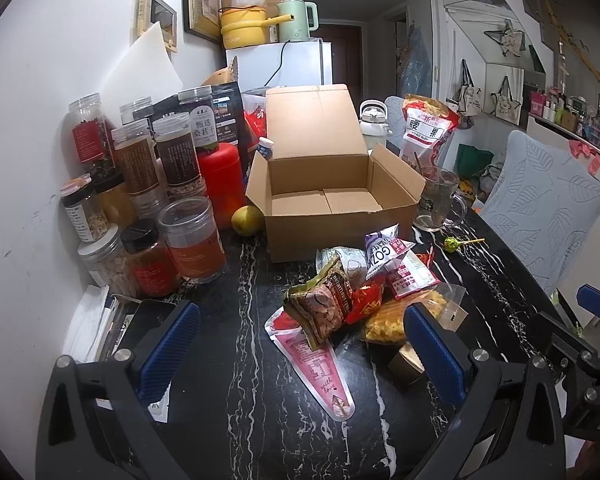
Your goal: Organize snacks
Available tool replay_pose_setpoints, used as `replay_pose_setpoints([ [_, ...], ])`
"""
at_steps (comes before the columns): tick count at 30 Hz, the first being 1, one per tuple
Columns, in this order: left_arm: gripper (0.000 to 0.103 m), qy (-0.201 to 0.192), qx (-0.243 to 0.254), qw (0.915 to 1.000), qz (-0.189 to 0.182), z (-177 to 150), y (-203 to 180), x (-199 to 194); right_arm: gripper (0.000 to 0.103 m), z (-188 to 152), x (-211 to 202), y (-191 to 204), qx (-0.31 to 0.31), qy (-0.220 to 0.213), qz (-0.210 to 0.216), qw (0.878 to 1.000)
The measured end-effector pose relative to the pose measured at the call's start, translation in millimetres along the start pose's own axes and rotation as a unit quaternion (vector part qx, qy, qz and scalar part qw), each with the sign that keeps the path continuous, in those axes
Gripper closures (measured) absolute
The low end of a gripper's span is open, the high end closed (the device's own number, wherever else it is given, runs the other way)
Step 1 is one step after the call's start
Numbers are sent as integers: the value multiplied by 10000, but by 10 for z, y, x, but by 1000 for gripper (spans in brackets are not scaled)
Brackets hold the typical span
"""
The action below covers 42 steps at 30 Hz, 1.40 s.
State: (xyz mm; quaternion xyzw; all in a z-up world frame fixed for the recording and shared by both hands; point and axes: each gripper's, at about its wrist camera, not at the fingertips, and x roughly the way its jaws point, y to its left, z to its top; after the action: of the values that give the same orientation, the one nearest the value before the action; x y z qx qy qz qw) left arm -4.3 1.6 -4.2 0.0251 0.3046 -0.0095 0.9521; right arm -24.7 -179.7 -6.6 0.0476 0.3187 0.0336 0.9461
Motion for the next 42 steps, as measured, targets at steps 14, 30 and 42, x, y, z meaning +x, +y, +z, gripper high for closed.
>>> replay_pose_setpoints([
  [14,0,6,-2,10000,2,2,-1,0,0,-10,-6,28,-28,-11,4,10000],
  [30,0,42,71,10000,-54,-36,-57,-14,0,-51,41,58,-60,47,45,10000],
  [42,0,231,139,9996,33,-176,4,127,0,-215,201,112,-103,108,390,9991],
])
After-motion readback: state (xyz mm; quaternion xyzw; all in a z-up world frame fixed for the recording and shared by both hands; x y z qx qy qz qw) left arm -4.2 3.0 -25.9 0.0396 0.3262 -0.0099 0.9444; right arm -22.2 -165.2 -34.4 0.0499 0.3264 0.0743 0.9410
